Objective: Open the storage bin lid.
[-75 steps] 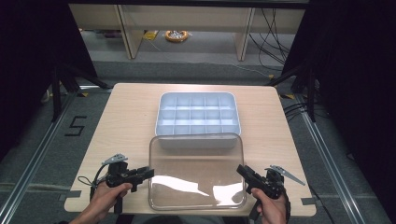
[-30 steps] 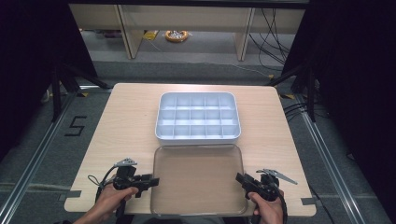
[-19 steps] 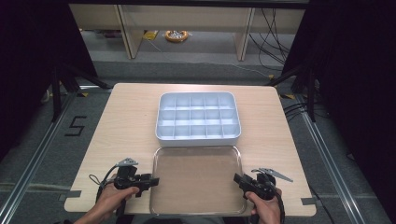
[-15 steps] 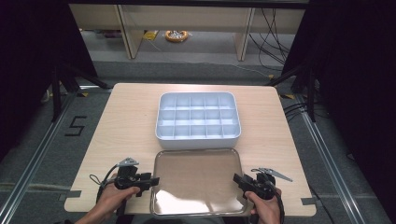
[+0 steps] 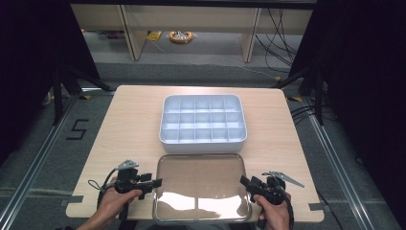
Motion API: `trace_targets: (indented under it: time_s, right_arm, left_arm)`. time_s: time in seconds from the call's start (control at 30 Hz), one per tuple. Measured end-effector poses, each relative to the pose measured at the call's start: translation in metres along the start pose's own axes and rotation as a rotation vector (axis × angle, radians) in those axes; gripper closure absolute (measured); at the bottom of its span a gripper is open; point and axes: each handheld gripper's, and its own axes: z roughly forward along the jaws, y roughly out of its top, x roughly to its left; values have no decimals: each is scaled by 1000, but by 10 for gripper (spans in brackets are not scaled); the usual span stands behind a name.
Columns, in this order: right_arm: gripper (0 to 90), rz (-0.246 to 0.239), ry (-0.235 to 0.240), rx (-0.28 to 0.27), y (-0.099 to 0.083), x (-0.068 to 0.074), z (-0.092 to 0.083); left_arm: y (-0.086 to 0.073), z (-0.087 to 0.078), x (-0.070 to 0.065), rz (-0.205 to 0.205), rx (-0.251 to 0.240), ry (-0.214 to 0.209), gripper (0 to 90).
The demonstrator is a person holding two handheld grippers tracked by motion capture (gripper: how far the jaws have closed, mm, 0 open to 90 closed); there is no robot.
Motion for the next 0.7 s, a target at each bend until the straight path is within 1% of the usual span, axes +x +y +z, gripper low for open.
trace_targets:
  time_s: [0.03, 0.07, 0.1, 0.13, 0.17, 0.2, 0.23, 0.27, 0.3, 0.33, 0.37, 0.4, 0.43, 0.5, 0.53, 0.57, 0.6, 0.63, 0.7]
  right_arm:
    - [449, 5, 3, 3, 0, 1, -1]
    - [441, 7, -1, -10, 0, 2, -1]
    - [431, -14, 5, -11, 1, 2, -2]
    - [421, -35, 7, -25, 2, 1, -2]
    - [411, -14, 17, -24, 2, 3, -3]
    - [402, -43, 16, -49, 2, 2, -2]
    - [394, 1, 3, -25, 3, 6, -5]
    - [388, -27, 1, -43, 3, 5, -5]
    - [379, -63, 8, -67, 4, 2, -3]
    - [369, -44, 0, -60, 4, 3, -3]
    - [364, -59, -8, -59, 4, 2, -3]
    - [359, -63, -6, -56, 4, 2, -3]
    - [352, -73, 1, -72, 4, 2, -3]
    - [346, -54, 1, -51, 5, 4, -5]
    - [342, -98, -9, -67, 5, 1, -4]
    - [338, -94, -7, -65, 5, 1, -4]
    - [335, -36, -7, -53, 5, 6, -6]
    - [332, -81, -10, -85, 5, 3, -4]
    - [328, -97, -19, -96, 6, 3, -5]
  left_arm:
    - [0, 0, 0, 0, -2, 0, 396]
    - [1, -1, 1, 3, 2, 1, 390]
    - [1, -1, 1, 9, 7, 1, 379]
    - [1, -1, 1, 8, 6, -1, 368]
    - [2, -2, 2, 11, 9, -3, 363]
    - [2, -3, 2, 13, 9, -8, 360]
    - [2, -2, 1, 1, -8, -21, 353]
    - [3, -2, 2, 2, -9, -37, 346]
    - [3, -3, 2, 2, -9, -44, 340]
    - [4, -3, 2, 5, -13, -45, 334]
    - [4, -3, 2, 10, -15, -43, 330]
    - [4, -2, 2, 6, -19, -45, 327]
    - [4, -3, 2, 6, -19, -47, 322]
    - [4, -3, 3, 9, -21, -51, 318]
    - [5, -3, 3, 9, -25, -54, 315]
    - [5, -4, 3, 8, -26, -53, 311]
    - [5, -4, 4, 10, -26, -53, 307]
    - [5, -4, 4, 15, -30, -52, 305]
    - [5, -4, 3, 21, -32, -54, 295]
